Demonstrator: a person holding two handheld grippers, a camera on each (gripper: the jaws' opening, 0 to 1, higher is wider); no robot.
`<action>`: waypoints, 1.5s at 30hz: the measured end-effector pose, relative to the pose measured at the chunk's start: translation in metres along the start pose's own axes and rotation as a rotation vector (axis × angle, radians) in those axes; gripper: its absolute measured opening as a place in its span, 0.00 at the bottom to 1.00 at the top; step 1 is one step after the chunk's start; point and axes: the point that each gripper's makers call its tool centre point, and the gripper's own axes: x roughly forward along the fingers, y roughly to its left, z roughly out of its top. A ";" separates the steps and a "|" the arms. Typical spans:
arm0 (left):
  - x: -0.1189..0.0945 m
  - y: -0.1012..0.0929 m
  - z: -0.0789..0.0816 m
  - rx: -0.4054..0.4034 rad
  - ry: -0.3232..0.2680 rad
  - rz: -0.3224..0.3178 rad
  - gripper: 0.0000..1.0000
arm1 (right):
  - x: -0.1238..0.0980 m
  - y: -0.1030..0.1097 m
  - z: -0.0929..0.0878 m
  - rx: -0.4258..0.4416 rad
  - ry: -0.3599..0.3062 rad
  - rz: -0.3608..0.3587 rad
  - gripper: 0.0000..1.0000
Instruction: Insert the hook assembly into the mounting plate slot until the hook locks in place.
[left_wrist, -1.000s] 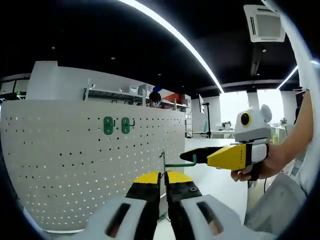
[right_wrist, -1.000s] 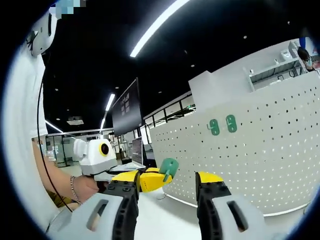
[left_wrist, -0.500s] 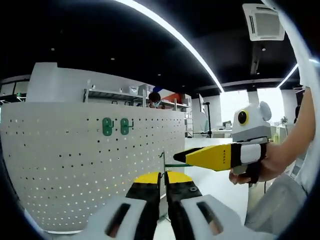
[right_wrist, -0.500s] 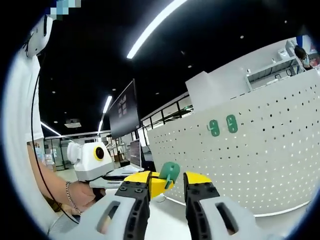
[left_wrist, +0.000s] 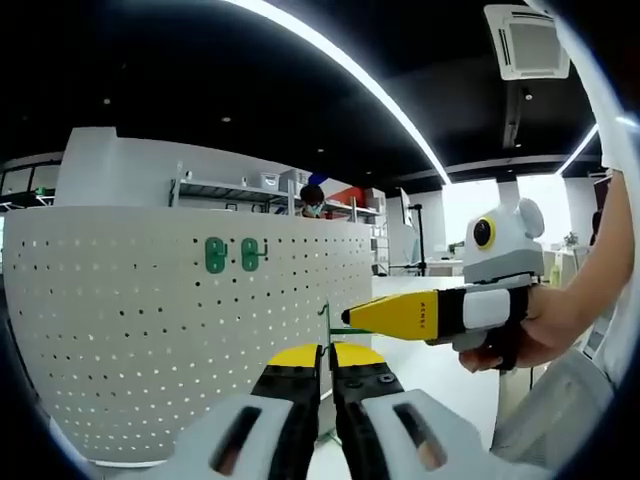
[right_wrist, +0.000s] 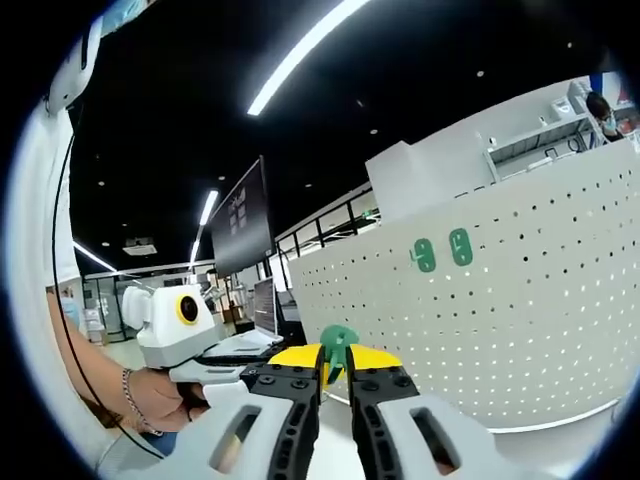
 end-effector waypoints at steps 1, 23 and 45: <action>0.000 -0.001 0.000 -0.002 -0.002 -0.003 0.03 | 0.000 0.000 -0.001 -0.003 0.005 -0.001 0.07; 0.004 -0.003 0.002 -0.017 -0.012 -0.005 0.03 | 0.002 0.002 0.000 0.003 0.002 -0.025 0.01; 0.005 -0.010 -0.002 -0.002 0.013 -0.033 0.17 | 0.001 0.000 -0.003 0.094 0.035 -0.035 0.00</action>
